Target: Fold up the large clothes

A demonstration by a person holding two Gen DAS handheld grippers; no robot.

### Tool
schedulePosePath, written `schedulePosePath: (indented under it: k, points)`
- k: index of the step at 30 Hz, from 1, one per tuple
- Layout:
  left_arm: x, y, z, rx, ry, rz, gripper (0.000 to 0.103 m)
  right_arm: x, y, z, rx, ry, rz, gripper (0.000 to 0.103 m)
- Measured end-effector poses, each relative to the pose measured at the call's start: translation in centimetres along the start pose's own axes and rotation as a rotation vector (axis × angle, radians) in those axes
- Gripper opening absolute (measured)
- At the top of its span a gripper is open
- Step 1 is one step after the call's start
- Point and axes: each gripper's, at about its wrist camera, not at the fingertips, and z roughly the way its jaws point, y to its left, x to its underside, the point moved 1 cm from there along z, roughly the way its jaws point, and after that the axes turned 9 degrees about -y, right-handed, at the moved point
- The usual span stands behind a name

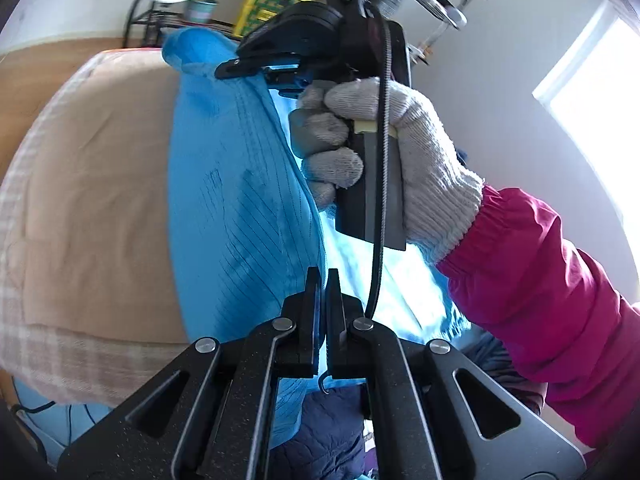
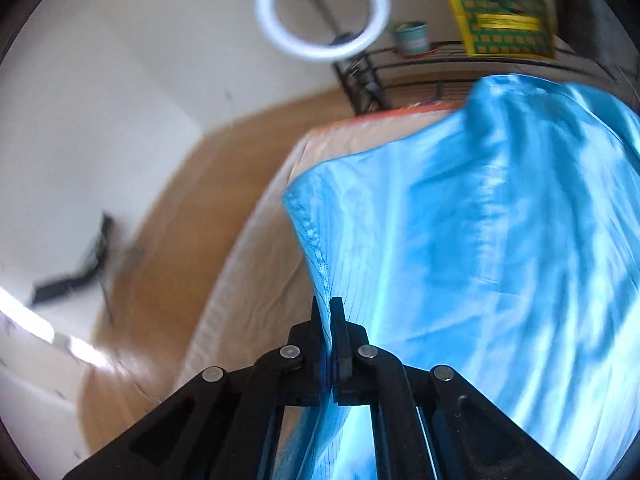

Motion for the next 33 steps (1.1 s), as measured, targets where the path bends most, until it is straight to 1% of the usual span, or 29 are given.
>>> schedulePosePath:
  k: [4,5,7,8,9,10,11,13,14,15,17,21,23,24,25,26,27,30,32,33]
  points:
    - [0.6,-2.5,2.2,0.024,0.059,0.059,0.000,0.9,-5.6,-3.0,-0.010,-0.045,0.144,0.000]
    - [0.7,-3.3,3.0,0.026,0.078,0.073,0.000,1.4,-7.7,-3.8,-0.011,-0.046,0.196,0.000]
    - [1.2,-4.2,4.6,0.024,0.117,0.097,0.000,2.0,-10.6,-4.4,0.004,-0.044,0.263,0.000]
    - [1.4,-4.5,5.2,0.023,0.133,0.104,0.000,2.5,-12.5,-4.7,0.013,-0.033,0.315,0.000]
    - [1.6,-4.8,5.9,0.022,0.151,0.111,0.000,2.8,-13.6,-4.8,0.015,-0.025,0.345,0.000]
    - [1.8,-5.1,6.6,0.018,0.166,0.121,0.000,2.8,-14.7,-5.0,0.030,-0.016,0.360,0.000]
    - [1.8,-5.3,7.1,0.017,0.177,0.125,0.000,3.0,-15.6,-4.7,0.084,0.009,0.363,0.001]
    - [1.5,-5.8,8.3,0.015,0.198,0.129,0.000,2.8,-15.9,-4.3,0.121,0.050,0.342,0.005]
    - [1.4,-5.9,8.6,0.013,0.204,0.132,0.000,2.8,-15.5,-4.3,0.136,0.073,0.300,0.009]
    - [1.5,-5.9,8.8,0.009,0.207,0.136,0.000,2.4,-15.1,-4.4,0.159,0.074,0.240,0.017]
    - [2.0,-5.8,9.1,0.004,0.213,0.139,0.000,1.6,-14.1,-4.8,0.161,0.056,0.155,0.017]
    - [2.4,-6.3,10.0,-0.005,0.223,0.133,0.000,0.7,-13.7,-5.3,0.146,0.027,0.107,0.017]
    - [2.2,-6.8,10.2,0.008,0.227,0.121,0.000,0.4,-13.7,-5.4,0.151,0.029,0.099,0.017]
    - [2.2,-6.9,10.3,0.021,0.235,0.115,0.000,0.1,-13.8,-5.5,0.159,0.033,0.097,0.020]
    - [2.2,-7.1,10.3,0.036,0.241,0.113,0.000,0.0,-14.0,-5.9,0.162,0.027,0.093,0.030]
    - [2.3,-7.2,10.0,0.041,0.240,0.120,0.000,-0.1,-14.2,-7.0,0.175,0.006,0.073,0.033]
    - [2.3,-7.4,9.8,0.046,0.243,0.131,0.000,-0.3,-14.0,-7.5,0.182,-0.006,0.059,0.039]
    - [2.0,-6.9,8.1,0.082,0.245,0.139,0.002,-0.3,-13.4,-10.5,0.175,-0.046,0.014,0.040]
    - [1.6,-6.2,6.1,0.119,0.208,0.123,0.003,0.0,-13.1,-13.0,0.157,-0.065,0.002,0.041]
    - [1.5,-5.5,4.8,0.119,0.179,0.123,0.003,0.4,-13.0,-14.4,0.138,-0.074,0.007,0.041]
